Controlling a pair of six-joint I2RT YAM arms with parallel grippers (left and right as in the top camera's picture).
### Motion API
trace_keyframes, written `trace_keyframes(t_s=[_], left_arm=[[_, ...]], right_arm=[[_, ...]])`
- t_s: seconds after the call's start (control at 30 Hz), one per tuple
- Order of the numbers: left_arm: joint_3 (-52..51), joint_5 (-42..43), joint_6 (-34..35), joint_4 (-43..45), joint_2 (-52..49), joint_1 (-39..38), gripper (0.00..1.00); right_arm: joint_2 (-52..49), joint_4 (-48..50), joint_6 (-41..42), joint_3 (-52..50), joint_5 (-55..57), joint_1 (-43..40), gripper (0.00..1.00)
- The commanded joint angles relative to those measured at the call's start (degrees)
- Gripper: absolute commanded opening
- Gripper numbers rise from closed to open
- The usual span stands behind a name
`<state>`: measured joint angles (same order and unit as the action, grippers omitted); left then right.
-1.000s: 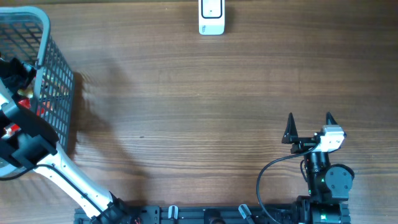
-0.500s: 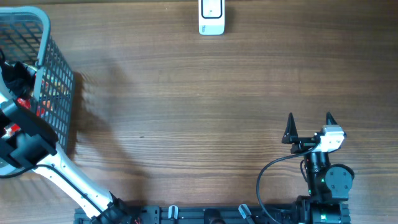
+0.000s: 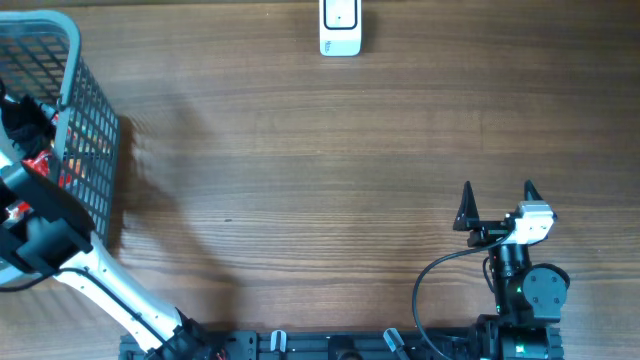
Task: Scan the item barcode
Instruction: 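Grasp the cream snack bag in the basket with the left gripper, then lift the cream snack bag out and place it on the table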
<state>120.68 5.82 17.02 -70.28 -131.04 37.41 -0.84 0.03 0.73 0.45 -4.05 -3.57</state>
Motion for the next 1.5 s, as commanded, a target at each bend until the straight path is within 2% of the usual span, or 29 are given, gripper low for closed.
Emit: trace_keyframes(t_s=[0.0, 0.4, 0.47, 0.63, 0.73, 0.93, 1.13, 1.2, 1.3, 1.47], left_arm=[[0.09, -0.22, 0.13, 0.28, 9.57, 0.11, 0.04], [0.09, 3.89, 4.48, 1.66, 28.06, 0.09, 0.04], [0.09, 9.73, 6.80, 1.09, 30.71, 0.09, 0.04], [0.09, 28.94, 7.26, 1.64, 36.94, -1.16, 0.04], [0.09, 33.44, 7.23, 1.77, 40.00, -4.00, 0.04], [0.07, 31.47, 4.76, 0.87, 44.11, -13.99, 0.04], [-0.20, 19.41, 4.57, -8.41, 41.11, -28.35, 0.04], [-2.56, 14.80, 4.39, -11.89, 37.68, -35.60, 0.04], [-9.14, 11.87, 4.46, -10.71, 33.59, -42.60, 0.04], [-21.59, 11.89, 4.94, -2.67, 26.73, -49.75, 0.04]], right_arm=[[0.42, 0.15, -0.59, -0.17, -0.48, -0.24, 1.00], [0.42, 0.17, -0.59, -0.17, -0.48, -0.24, 1.00], [0.42, 0.15, -0.57, -0.17, -0.46, -0.24, 1.00], [0.42, 0.15, -0.59, -0.17, -0.46, -0.24, 1.00], [0.42, 0.17, -0.61, -0.17, -0.46, -0.24, 1.00], [0.42, 0.15, -0.61, -0.17, -0.46, -0.24, 1.00], [0.42, 0.15, -0.59, -0.17, -0.48, -0.24, 1.00], [0.42, 0.17, -0.59, -0.17, -0.46, -0.24, 1.00], [0.42, 0.17, -0.59, -0.17, -0.48, -0.24, 1.00], [0.42, 0.17, -0.59, -0.17, -0.46, -0.24, 1.00]])
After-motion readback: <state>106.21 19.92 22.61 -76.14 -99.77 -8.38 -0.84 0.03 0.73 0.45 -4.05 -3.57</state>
